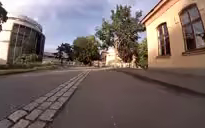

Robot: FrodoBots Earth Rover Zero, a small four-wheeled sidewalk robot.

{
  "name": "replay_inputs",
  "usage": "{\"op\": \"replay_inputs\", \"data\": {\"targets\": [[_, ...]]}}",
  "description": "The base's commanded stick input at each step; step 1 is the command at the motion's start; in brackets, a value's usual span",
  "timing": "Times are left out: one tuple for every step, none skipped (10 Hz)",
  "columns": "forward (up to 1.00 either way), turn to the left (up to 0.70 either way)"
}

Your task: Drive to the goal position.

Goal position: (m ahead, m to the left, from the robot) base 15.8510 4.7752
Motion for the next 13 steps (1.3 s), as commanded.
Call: {"op": "replay_inputs", "data": {"targets": [[0.45,0.00],[0.45,0.00],[0.45,0.00],[0.45,0.00],[0.45,0.00],[0.45,0.00],[0.45,0.00],[0.45,0.00],[0.45,0.00],[0.45,0.00],[0.45,0.00],[0.45,0.00],[0.45,0.00]]}}
